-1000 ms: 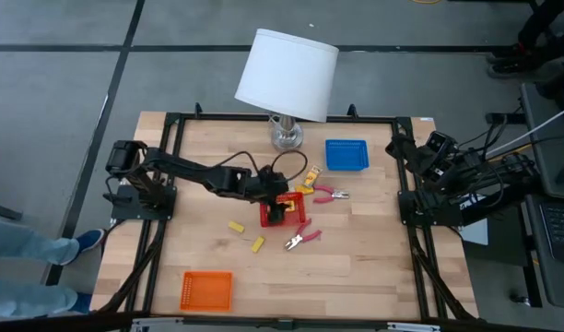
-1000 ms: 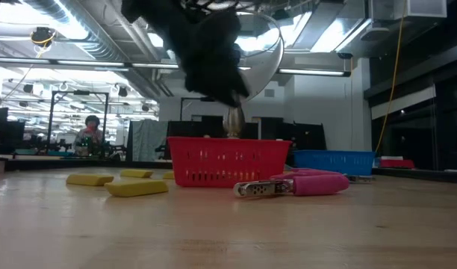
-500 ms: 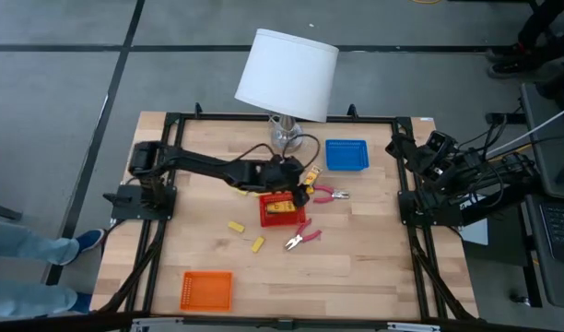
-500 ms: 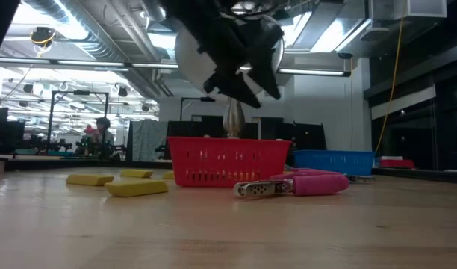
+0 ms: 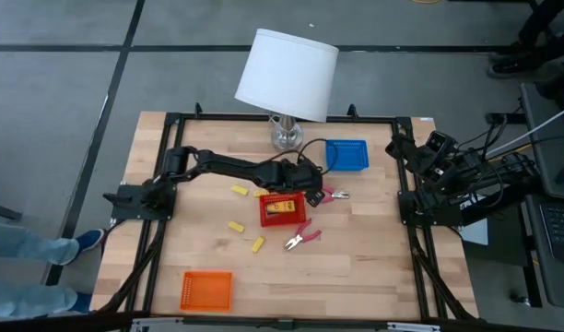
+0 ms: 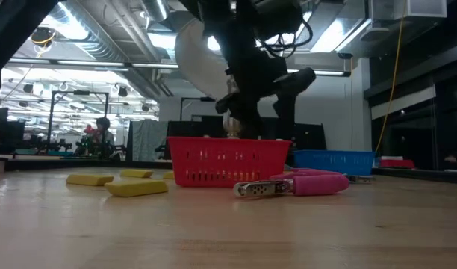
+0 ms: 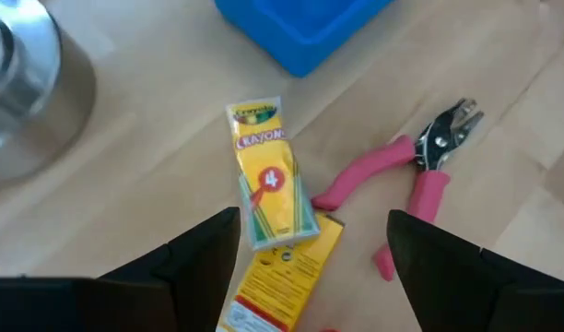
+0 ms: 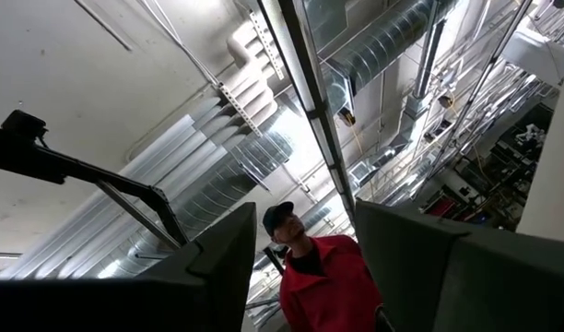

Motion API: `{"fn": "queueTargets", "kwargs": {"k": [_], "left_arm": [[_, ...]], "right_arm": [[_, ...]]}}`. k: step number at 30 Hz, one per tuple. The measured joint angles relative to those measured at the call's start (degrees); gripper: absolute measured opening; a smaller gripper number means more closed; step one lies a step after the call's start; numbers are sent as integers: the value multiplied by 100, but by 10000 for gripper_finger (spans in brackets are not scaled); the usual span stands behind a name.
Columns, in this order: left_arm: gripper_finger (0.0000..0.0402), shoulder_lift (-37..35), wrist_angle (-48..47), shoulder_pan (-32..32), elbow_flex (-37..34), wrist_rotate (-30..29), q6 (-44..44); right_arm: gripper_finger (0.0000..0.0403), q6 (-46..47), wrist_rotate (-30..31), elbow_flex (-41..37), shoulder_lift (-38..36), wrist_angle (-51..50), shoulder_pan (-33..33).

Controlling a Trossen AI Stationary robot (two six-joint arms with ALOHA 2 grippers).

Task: Pick & Place School Supplies
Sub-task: Put the yellow crayon box into the red bin

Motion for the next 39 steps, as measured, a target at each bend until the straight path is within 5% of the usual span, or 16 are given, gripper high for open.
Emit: {"fn": "queueTargets", "kwargs": {"k": [12,26,32,39], "left_arm": [[272,60,-138,399,11,427,-633],[262,-218,-328,725,9,1979,-520],[246,-1128,-1095,306,11,1593,170],[240,-2378,-2401,-612,-355,179,-43]], "right_arm": [[190,131,-121,0,0,0,0],[190,363,-184,0,61,-487,0],[190,692,-325,0,458,-920,0],[190,-523,-1238,121,1194,-1055,-24]]}}
